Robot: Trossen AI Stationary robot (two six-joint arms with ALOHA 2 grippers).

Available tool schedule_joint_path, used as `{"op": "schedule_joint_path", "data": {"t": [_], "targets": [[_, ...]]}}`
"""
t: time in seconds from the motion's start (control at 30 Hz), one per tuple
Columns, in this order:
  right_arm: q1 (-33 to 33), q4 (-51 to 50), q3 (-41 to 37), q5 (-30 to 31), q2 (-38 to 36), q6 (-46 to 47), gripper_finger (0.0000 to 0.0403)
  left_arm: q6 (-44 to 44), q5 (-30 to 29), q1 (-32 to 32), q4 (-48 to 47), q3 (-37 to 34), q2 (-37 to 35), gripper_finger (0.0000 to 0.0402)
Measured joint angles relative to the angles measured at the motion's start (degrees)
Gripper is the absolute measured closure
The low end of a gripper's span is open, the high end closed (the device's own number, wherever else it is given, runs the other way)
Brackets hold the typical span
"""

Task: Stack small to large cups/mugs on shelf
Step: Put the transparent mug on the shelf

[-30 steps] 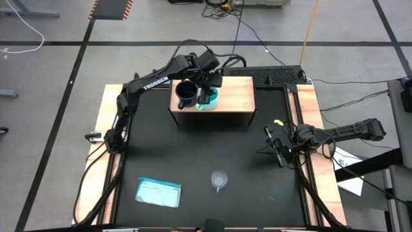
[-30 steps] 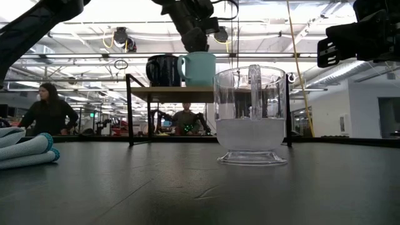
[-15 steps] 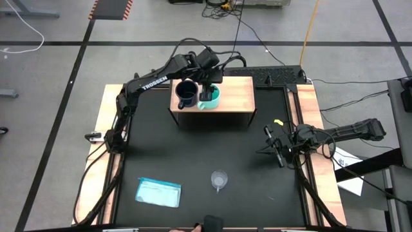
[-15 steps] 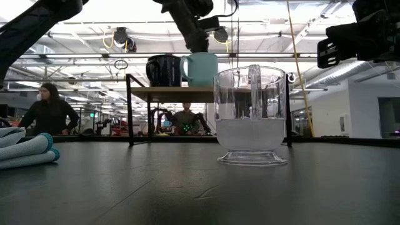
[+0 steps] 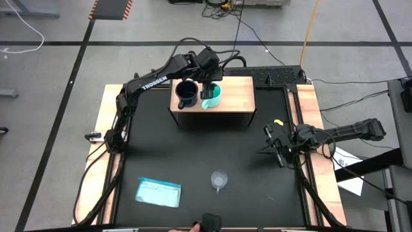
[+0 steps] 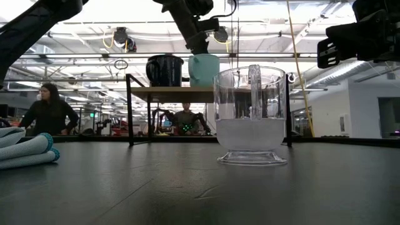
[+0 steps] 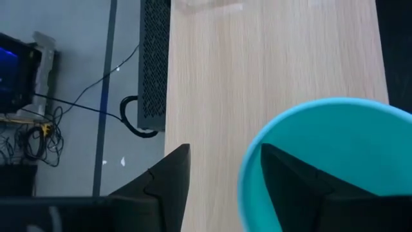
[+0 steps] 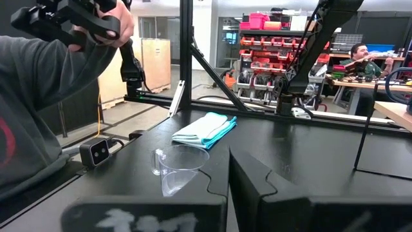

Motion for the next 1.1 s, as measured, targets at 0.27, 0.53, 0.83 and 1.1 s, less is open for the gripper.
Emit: {"op": "schedule_joint_path", "data": {"t": [0.27,0.53,0.83,1.1], "targets": [[0.00,0.00,-0.01,-0.02,-0.01,0.00,0.0403,1.07,-1.12,-0.59,0.21,0.12,-0.67,0.0210],[0.00,0.02,0.00,-0.02,-0.02,0.02,0.0403,-0.46,-2.03,-1.44,0.35,0.78,-6.45,0.0210],[0.00,0.02,0.00,-0.02,0.00,0.50,0.0403,-3.26,5.65,-2.42,-9.51,0.83,-14.00,0.0302],[0.00,0.02,0.00,-0.02,0.00,0.90,0.0403,-1.70,9.79,-2.36,-19.79,0.79,-15.58,0.0397]]}}
